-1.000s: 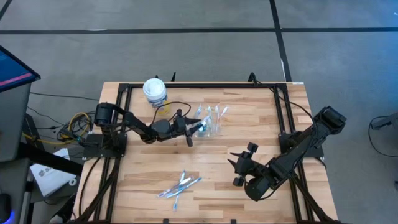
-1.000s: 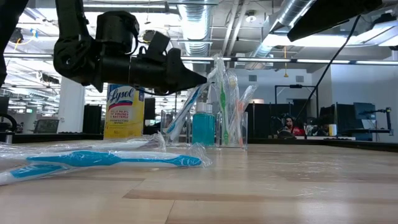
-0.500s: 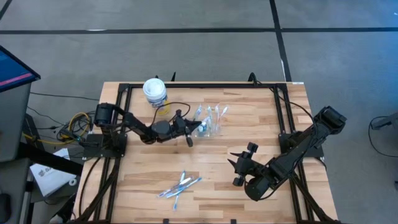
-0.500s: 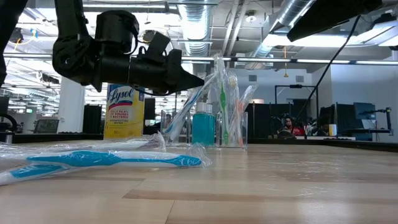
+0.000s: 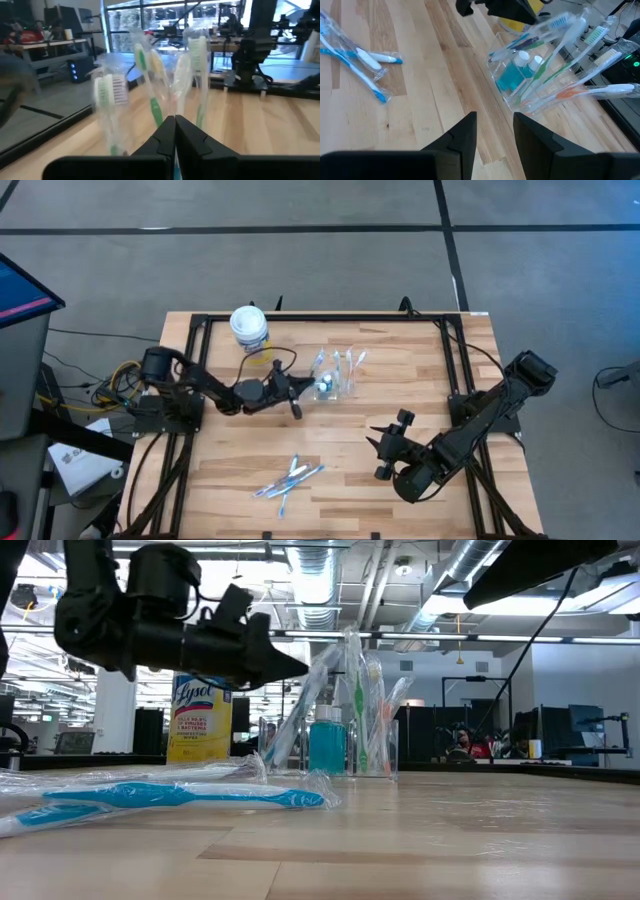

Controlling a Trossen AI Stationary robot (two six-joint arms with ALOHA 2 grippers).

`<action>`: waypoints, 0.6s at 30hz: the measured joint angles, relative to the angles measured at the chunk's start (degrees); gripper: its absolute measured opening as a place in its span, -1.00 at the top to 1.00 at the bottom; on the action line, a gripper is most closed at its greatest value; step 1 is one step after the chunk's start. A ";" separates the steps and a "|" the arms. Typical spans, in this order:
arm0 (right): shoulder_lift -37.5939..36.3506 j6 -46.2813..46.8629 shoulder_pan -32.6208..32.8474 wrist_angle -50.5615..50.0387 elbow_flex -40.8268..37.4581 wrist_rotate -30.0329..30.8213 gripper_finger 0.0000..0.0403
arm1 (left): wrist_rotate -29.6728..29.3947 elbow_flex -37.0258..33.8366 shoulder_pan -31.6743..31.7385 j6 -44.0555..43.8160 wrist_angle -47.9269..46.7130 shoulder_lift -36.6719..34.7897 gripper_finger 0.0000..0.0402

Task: Pick & Place toothbrushing station
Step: Put the right blue toothbrush into the transparent organizer

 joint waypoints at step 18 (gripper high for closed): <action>0.00 0.02 0.00 0.22 -0.02 0.00 0.41 | -2.76 -5.61 -0.69 -4.74 -0.26 -2.31 0.99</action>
